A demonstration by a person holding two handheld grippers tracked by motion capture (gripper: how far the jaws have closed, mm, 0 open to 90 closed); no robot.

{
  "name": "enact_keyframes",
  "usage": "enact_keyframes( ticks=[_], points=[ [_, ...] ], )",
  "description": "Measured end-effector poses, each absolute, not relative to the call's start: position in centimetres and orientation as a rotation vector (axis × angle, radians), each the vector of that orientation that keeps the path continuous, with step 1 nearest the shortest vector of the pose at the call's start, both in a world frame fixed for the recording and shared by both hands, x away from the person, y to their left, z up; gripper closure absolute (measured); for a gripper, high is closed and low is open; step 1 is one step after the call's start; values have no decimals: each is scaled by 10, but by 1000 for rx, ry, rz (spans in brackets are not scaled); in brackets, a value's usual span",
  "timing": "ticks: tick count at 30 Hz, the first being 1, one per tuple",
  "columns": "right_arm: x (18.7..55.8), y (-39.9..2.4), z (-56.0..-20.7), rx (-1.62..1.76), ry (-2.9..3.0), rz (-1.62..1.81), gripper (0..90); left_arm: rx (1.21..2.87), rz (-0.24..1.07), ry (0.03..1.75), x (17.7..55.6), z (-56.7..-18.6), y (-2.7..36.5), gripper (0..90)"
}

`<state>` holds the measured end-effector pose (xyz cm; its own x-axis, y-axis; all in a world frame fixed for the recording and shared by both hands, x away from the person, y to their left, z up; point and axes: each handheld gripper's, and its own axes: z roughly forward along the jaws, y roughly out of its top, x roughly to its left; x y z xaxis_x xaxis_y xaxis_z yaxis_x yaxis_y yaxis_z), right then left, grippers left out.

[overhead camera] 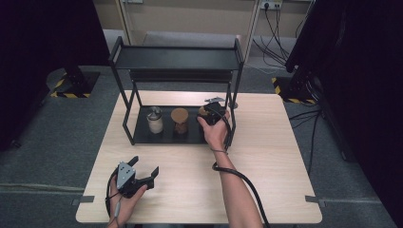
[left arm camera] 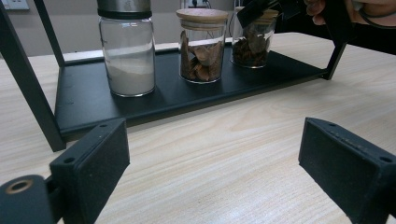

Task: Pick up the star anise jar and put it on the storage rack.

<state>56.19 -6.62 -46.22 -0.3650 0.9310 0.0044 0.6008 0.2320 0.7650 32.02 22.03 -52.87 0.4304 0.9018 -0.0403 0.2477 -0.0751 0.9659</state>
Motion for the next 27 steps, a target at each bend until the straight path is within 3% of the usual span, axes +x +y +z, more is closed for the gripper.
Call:
enact_keyframes(
  ticks=[12, 27],
  points=[
    [559, -70, -466, 1442, 2073, 972, 96, 1589, 748, 1036, 320, -529, 220, 80],
    [548, -68, -459, 1437, 2084, 997, 60, 1593, 753, 1034, 320, -529, 220, 80]
  ],
)
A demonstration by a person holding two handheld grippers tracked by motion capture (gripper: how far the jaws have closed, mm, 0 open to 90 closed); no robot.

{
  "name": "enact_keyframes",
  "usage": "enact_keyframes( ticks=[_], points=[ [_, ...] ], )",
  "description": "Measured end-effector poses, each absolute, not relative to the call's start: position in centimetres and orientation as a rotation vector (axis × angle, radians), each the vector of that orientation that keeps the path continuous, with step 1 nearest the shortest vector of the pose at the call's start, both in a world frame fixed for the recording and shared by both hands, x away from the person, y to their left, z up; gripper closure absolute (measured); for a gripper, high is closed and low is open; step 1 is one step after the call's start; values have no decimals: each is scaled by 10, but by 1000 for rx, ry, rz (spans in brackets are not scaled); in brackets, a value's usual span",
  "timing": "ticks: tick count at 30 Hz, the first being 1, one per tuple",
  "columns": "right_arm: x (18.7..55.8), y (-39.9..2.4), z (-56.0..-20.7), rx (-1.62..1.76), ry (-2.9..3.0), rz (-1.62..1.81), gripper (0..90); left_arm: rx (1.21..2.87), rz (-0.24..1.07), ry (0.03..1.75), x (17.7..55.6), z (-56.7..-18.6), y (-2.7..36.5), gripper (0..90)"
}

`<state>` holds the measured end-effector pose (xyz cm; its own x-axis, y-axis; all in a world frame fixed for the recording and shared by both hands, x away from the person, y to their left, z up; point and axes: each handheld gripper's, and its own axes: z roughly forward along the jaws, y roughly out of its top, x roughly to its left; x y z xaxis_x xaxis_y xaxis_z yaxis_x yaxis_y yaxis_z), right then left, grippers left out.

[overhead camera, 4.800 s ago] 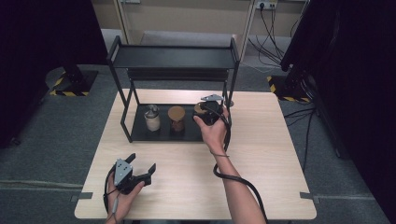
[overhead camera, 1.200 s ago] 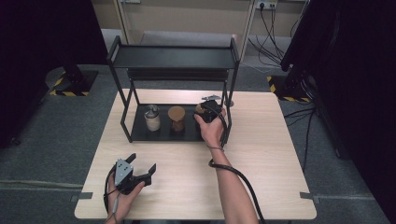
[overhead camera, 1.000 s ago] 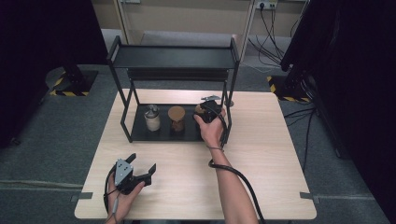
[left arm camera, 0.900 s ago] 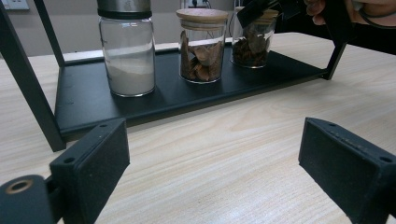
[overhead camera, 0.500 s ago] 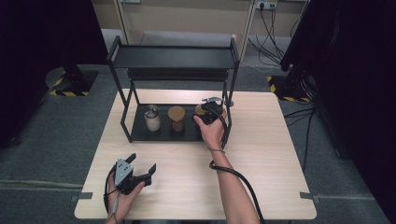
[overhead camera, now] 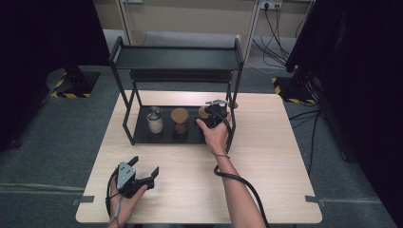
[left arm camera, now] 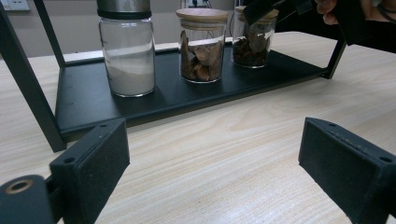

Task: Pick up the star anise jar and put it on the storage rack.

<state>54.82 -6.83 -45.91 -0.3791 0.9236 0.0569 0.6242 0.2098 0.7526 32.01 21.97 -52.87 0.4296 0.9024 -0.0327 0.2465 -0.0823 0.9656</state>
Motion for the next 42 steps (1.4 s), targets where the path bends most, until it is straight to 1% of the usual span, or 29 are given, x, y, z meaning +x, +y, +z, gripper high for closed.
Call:
enact_keyframes(
  ticks=[17, 42],
  points=[
    [533, -66, -452, 1434, 2071, 975, 55, 1593, 755, 1034, 320, -529, 219, 80],
    [511, -70, -447, 1378, 2085, 1034, 54, 1595, 759, 1034, 320, -529, 219, 81]
  ],
)
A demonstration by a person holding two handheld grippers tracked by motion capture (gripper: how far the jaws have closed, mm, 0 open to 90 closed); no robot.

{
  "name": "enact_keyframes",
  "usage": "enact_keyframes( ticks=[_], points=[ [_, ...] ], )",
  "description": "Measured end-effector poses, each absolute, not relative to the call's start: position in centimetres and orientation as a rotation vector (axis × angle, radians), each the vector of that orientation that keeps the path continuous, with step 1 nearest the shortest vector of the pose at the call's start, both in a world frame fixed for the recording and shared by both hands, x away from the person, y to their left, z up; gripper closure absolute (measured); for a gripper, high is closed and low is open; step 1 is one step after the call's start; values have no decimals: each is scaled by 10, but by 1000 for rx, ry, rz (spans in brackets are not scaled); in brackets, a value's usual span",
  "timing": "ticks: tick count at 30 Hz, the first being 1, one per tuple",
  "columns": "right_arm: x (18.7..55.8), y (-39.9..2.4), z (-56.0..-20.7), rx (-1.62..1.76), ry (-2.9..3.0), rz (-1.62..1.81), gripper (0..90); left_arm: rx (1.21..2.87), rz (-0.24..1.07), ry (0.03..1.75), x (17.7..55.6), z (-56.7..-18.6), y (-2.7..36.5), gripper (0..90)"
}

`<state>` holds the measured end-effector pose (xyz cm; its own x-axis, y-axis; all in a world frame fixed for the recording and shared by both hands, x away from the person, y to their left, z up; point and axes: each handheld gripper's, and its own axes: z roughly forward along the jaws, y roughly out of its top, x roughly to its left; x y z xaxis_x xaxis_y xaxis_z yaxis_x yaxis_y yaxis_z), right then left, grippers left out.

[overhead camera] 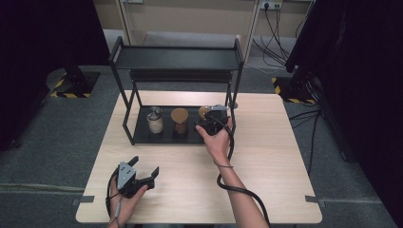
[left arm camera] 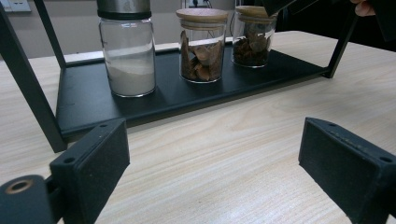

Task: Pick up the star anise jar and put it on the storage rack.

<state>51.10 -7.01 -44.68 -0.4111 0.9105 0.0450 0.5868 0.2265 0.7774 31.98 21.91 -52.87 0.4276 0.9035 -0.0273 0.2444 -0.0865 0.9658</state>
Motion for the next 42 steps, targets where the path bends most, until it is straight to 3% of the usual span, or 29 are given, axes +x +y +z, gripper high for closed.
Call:
enact_keyframes(
  ticks=[42],
  points=[
    [476, -79, -441, 1309, 2126, 1119, 55, 1594, 762, 1036, 320, -529, 219, 80]
  ],
)
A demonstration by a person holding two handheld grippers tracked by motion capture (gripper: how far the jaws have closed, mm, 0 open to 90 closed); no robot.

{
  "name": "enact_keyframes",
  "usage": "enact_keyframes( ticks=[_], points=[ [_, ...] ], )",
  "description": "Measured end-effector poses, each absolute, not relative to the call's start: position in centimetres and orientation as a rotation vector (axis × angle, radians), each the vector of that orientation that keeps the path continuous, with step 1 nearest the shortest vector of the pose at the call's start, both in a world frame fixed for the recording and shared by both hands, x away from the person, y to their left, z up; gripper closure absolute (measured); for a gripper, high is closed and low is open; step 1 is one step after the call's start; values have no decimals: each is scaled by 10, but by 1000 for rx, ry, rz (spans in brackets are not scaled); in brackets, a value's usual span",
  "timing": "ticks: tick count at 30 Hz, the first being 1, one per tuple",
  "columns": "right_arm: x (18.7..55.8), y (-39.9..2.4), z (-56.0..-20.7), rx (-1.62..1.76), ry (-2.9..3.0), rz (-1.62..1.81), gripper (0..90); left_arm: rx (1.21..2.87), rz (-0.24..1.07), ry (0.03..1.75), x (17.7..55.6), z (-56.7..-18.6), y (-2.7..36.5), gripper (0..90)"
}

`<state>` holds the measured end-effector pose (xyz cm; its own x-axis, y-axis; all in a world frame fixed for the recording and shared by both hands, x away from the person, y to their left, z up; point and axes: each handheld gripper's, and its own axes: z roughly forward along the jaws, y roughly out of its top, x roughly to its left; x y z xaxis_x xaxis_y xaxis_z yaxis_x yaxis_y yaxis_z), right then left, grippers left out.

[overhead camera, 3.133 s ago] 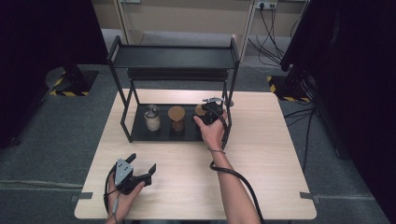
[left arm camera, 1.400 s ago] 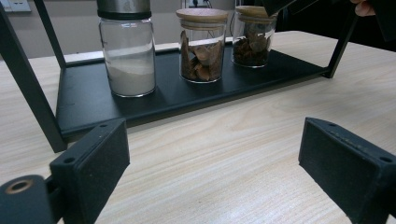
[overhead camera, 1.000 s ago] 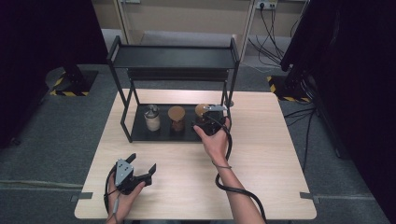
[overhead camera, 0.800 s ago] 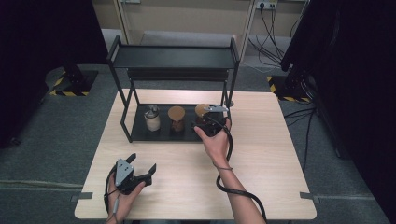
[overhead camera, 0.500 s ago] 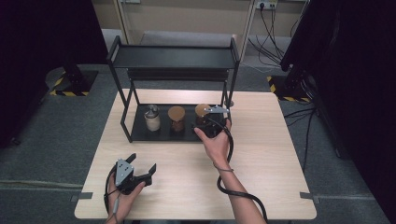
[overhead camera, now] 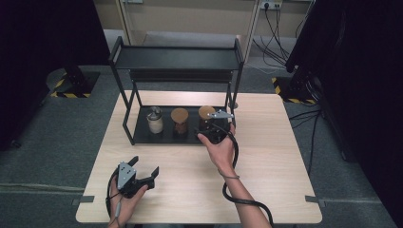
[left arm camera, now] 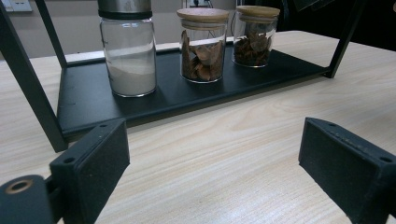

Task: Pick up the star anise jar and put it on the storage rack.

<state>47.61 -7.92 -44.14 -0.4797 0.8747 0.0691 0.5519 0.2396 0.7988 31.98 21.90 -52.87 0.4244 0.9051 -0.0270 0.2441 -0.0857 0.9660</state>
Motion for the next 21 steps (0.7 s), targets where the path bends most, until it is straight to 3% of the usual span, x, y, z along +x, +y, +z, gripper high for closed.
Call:
enact_keyframes(
  ticks=[21],
  points=[
    [455, -87, -446, 1268, 2158, 1149, 55, 1595, 766, 1035, 320, -529, 219, 81]
  ],
)
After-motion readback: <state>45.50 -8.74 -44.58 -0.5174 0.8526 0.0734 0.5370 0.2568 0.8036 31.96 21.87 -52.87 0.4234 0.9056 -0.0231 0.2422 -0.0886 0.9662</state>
